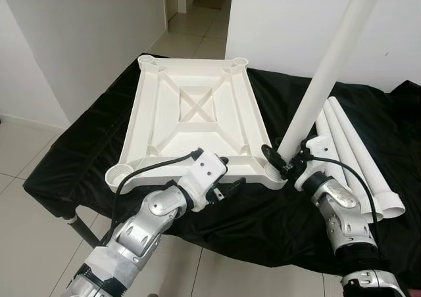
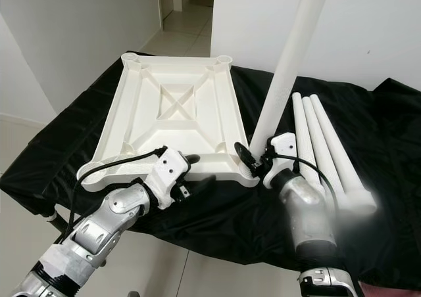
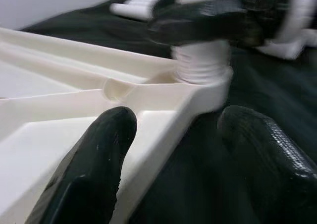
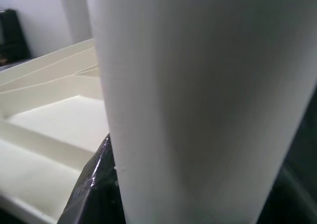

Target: Building children table

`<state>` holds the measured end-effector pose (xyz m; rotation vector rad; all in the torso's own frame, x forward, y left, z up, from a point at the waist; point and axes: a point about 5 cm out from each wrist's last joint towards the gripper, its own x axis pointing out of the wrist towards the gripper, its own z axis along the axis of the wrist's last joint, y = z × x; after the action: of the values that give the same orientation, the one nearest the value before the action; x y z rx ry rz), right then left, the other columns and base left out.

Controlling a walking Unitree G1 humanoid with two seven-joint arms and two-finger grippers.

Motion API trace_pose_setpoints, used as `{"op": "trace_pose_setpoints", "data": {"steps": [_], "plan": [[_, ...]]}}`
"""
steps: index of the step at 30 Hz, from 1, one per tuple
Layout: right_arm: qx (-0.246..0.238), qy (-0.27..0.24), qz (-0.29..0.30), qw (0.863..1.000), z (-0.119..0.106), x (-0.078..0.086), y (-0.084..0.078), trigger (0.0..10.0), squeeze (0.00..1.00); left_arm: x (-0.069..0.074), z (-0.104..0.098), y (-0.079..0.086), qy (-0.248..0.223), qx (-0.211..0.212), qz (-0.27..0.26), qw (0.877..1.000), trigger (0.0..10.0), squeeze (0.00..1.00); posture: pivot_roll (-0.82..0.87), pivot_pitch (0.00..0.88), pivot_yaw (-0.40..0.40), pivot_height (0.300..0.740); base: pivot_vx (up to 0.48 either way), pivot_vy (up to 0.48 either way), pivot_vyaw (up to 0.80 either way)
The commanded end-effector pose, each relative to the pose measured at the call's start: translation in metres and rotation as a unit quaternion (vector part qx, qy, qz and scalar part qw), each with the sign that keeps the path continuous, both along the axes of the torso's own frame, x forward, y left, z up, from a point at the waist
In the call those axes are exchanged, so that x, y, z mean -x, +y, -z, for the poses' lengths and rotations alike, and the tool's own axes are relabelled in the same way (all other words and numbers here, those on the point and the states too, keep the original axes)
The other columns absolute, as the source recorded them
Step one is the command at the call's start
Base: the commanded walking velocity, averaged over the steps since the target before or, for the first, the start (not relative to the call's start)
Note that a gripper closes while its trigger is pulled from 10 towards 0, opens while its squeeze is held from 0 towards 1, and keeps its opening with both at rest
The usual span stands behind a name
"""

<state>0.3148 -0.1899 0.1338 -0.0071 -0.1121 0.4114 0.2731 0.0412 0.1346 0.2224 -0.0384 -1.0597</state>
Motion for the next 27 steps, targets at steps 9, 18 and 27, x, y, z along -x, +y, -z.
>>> {"op": "trace_pose_setpoints", "data": {"steps": [9, 18, 27], "plan": [[-0.034, 0.051, 0.105, 0.993, 0.018, 0.002, 0.006, 10.0, 0.00, -0.004, 0.005, 0.005, 0.008, -0.020, 0.002, 1.000, 10.0, 0.00, -0.02, 0.000, -0.024, 0.740, 0.000, 0.000, 0.00], [-0.076, 0.060, 0.316, 0.944, 0.023, 0.014, 0.030, 10.0, 0.00, -0.009, 0.009, 0.012, 0.009, -0.033, -0.015, 0.999, 10.0, 0.00, -0.01, 0.000, -0.032, 0.740, 0.000, 0.000, 0.00], [-0.083, 0.054, 0.335, 0.937, 0.019, 0.015, 0.034, 10.0, 0.00, -0.010, 0.009, 0.016, 0.010, -0.036, -0.020, 0.999, 10.0, 0.00, 0.00, 0.000, -0.033, 0.740, 0.000, 0.000, 0.00]]}}
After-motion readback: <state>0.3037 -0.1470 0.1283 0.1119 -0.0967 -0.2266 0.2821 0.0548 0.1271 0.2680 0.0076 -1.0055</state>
